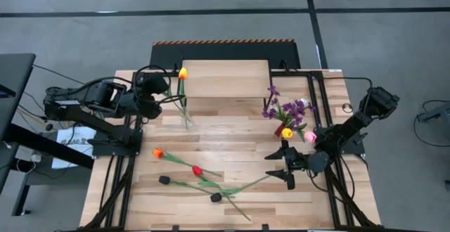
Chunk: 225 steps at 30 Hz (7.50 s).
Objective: Pick and place flowers into a vace then onto a shelf
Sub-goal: Put the dark red flower into the transparent vase, then put the orange flower into the transparent vase
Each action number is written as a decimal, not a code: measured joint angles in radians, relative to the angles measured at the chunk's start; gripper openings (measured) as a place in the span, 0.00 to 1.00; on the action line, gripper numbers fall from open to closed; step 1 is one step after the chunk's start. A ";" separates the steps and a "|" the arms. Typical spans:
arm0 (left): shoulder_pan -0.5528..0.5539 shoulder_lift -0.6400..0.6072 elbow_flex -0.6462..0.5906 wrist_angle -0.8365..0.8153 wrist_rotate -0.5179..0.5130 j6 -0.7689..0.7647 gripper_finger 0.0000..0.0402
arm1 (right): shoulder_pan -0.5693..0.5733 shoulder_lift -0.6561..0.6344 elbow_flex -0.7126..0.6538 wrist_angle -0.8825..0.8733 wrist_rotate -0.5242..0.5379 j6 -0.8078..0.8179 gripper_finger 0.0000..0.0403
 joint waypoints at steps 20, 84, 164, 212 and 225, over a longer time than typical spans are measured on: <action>0.000 0.000 -0.001 0.030 -0.017 -0.133 0.36 | 0.000 0.000 0.000 -0.007 0.000 0.000 0.71; -0.285 0.000 -0.641 0.244 0.832 -1.714 0.57 | 0.001 0.000 0.000 -0.007 -0.006 0.000 0.71; -0.285 0.268 -0.690 0.328 0.895 -1.614 0.00 | 0.001 0.000 0.000 -0.007 -0.026 0.000 0.71; -0.376 0.267 0.030 -0.186 0.277 -1.398 0.00 | 0.001 0.000 0.000 -0.029 -0.026 0.000 0.71; -0.285 0.261 0.092 -0.184 0.207 -1.298 0.00 | 0.001 0.000 0.000 -0.029 -0.026 0.000 0.71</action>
